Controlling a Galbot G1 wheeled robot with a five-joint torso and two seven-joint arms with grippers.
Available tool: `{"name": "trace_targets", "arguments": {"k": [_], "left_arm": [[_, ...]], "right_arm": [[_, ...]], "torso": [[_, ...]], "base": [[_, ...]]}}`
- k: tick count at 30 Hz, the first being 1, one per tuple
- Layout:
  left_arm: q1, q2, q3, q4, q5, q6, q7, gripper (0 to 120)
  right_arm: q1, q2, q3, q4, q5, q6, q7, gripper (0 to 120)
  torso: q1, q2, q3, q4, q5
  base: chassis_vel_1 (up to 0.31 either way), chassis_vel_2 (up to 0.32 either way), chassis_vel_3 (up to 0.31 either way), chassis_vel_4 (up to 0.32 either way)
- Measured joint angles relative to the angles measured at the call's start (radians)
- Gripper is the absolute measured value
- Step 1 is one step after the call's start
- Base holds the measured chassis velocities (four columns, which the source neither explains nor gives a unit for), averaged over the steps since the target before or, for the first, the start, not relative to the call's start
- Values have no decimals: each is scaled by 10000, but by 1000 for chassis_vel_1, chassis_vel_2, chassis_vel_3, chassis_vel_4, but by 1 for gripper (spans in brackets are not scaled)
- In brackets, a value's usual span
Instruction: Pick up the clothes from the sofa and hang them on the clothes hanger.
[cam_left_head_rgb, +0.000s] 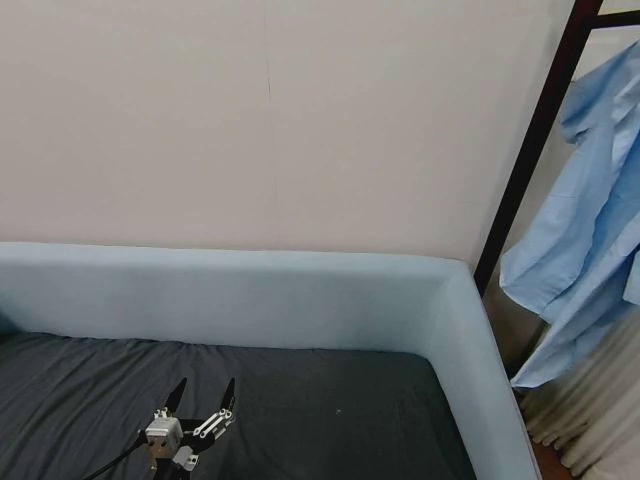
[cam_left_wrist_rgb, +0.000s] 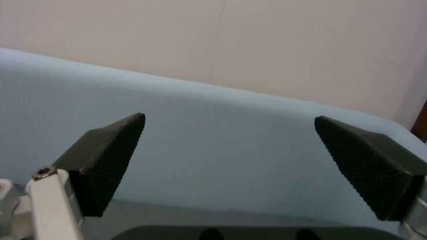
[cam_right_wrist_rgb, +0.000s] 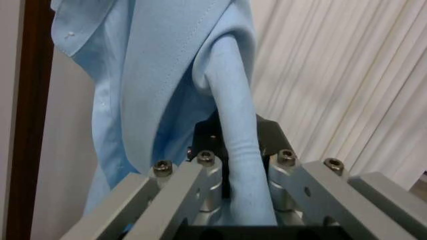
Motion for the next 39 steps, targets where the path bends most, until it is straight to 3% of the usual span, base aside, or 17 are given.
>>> {"name": "trace_targets", "arguments": {"k": [30,39], "left_arm": [[0,0,0,0,0,1,0,100],[0,0,0,0,0,0,0,100]], "right_arm": [[-140,-783,199,476,1779,-578,767,6],[-467,-1856,619,658,2774,-648,548,6]], "torso": [[0,0,0,1,2],[-1,0,-1,0,-1]], "base": [[0,0,0,0],[0,0,0,0]]}}
